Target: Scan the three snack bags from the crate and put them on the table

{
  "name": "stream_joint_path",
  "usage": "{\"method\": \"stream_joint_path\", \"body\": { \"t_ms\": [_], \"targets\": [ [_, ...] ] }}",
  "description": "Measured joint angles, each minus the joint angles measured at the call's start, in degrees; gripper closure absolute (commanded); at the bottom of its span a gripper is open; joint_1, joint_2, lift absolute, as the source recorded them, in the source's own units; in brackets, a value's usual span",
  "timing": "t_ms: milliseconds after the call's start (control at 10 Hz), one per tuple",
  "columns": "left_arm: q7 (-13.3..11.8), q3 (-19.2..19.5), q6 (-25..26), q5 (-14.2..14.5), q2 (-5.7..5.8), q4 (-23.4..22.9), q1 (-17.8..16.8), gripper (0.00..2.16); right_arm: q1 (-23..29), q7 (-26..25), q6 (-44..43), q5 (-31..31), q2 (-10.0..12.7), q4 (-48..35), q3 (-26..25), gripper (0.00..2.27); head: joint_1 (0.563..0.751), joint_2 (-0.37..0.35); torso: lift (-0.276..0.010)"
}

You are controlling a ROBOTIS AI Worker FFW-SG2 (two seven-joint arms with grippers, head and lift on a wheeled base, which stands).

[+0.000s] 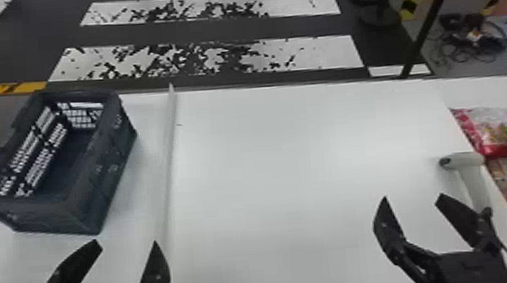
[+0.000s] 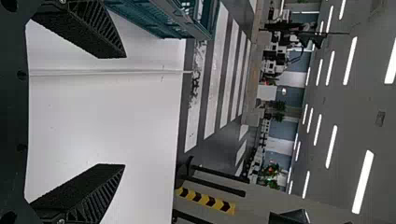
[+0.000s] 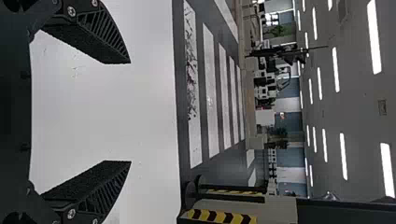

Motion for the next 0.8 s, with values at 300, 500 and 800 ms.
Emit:
{"method": "stream_joint_path", "body": {
  "t_ms": [300,500,800],
  "targets": [
    [-0.3,1.3,-0.1,0.9,-0.04,0.6,0.1,0.03,-0.2,0.1,-0.1,-0.6,0.1,0.3,0.0,0.13,0.695,0.008,-0.094],
    [-0.5,1.5,-0.2,1.1,-0.04,0.7,0.2,0.03,-0.3,0.1,-0.1,-0.7,0.2,0.4,0.0,0.13,0.695,0.012,-0.094],
    [-0.5,1.5,-0.2,1.1,-0.13,0.9,0.0,0.03,-0.4,0.1,-0.1,-0.7,0.1,0.4,-0.3,0.13,0.695,0.011,-0.094]
  ]
}}
